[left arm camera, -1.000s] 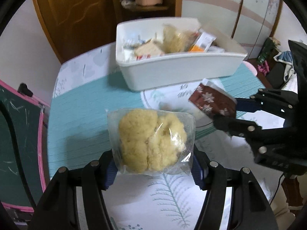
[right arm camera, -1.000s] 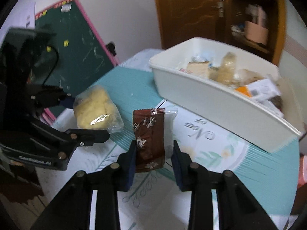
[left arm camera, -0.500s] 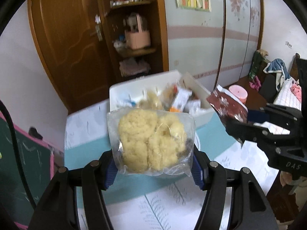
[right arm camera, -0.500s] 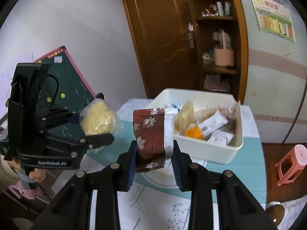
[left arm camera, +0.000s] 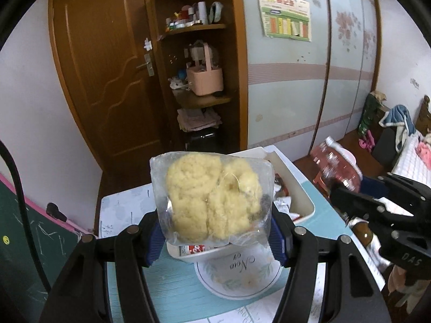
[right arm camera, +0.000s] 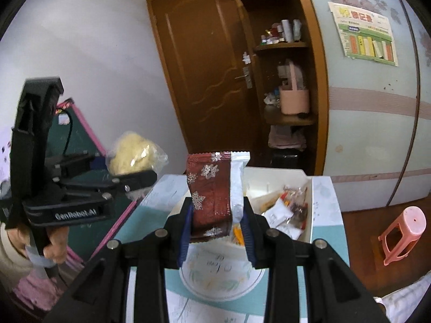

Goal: Organize snacks

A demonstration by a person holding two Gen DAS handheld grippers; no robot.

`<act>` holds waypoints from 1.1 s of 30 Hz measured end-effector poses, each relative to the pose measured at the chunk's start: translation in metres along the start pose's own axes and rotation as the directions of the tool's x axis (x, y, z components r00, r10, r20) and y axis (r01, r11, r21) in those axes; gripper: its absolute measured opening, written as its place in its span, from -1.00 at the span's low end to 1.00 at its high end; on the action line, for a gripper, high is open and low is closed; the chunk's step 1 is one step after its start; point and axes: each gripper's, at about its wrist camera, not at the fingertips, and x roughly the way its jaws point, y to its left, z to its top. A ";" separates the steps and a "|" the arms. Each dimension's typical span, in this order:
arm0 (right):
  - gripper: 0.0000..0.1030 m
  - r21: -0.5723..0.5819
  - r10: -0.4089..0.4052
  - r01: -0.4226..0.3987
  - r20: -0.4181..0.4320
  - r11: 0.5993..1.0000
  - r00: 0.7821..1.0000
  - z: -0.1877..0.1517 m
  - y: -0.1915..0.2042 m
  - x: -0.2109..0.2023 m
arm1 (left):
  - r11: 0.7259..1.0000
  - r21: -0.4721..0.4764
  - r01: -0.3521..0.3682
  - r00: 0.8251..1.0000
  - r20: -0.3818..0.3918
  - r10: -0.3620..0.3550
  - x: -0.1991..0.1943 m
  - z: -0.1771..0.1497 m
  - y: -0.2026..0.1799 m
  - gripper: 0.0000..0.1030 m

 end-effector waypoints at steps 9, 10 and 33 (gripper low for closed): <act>-0.34 0.042 -0.066 0.065 0.008 0.997 0.998 0.036 -0.017 0.027 | 0.998 -0.066 -0.005 0.999 -0.049 0.002 0.046 0.025 0.022 0.22; -0.34 0.046 -0.073 0.072 0.007 0.996 0.997 0.038 -0.019 0.031 | 0.997 -0.073 -0.012 0.998 -0.055 0.008 0.054 0.029 0.025 0.22; 0.36 0.098 -0.178 0.194 -0.155 0.976 0.972 0.043 -0.031 0.070 | 0.993 -0.029 -0.112 0.992 -0.059 0.110 0.078 0.031 0.017 0.99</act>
